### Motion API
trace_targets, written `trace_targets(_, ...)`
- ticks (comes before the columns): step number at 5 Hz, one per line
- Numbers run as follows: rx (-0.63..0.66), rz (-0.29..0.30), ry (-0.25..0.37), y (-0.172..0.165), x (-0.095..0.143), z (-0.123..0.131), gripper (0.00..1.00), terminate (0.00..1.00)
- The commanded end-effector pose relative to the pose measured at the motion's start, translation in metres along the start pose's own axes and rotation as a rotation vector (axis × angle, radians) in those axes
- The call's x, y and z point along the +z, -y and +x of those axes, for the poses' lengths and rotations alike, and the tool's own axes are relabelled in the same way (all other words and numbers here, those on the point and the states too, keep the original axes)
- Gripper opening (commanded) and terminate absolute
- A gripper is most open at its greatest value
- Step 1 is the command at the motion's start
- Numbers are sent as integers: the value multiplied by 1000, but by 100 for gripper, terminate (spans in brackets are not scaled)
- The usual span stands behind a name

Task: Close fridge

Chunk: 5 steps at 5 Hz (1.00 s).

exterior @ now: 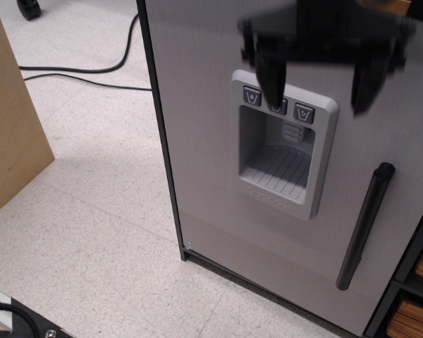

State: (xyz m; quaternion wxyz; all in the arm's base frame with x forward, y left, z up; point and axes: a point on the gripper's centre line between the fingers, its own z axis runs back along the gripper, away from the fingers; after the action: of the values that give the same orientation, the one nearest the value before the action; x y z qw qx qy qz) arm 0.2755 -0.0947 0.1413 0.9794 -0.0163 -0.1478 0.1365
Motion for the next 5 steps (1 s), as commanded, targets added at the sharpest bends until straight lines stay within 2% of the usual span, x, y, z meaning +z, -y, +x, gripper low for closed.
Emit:
trace_targets(1,-31,-3,57,23,-48,9,100,0)
trace_targets(2,-22,-39,83,32,-64,18,100,0)
trace_targets(3,-13,-86,126,34,-66,25,100,0)
trace_targets(5,22,-84,161,32,-73,33,100,0)
